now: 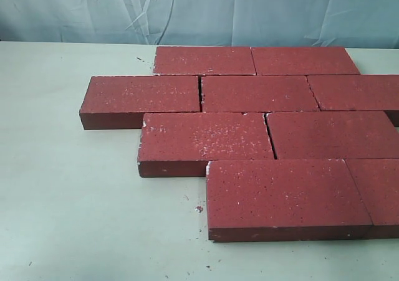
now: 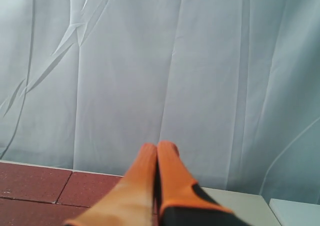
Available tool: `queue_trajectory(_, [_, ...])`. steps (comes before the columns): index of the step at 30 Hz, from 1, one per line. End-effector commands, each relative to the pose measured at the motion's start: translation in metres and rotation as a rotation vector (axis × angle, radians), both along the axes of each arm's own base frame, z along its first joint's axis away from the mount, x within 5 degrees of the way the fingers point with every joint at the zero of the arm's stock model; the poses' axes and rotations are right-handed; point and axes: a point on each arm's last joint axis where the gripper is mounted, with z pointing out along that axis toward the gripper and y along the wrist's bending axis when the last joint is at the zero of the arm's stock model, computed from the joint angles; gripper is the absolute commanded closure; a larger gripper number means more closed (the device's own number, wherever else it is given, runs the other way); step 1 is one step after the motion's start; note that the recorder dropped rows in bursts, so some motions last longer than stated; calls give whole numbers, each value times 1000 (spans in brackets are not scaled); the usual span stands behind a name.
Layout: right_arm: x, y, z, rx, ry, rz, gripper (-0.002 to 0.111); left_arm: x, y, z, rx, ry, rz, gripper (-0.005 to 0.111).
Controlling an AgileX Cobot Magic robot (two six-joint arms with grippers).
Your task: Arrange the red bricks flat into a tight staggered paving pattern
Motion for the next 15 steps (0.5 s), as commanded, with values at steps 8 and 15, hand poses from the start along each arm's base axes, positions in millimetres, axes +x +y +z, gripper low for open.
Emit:
queue_trajectory(8, [0, -1, -1, -4, -2, -6, 109, 0, 0, -2, -2, 1, 0, 107])
queue_trajectory(15, [-1, -1, 0, -4, -8, -6, 109, 0, 0, -2, -2, 1, 0, 107])
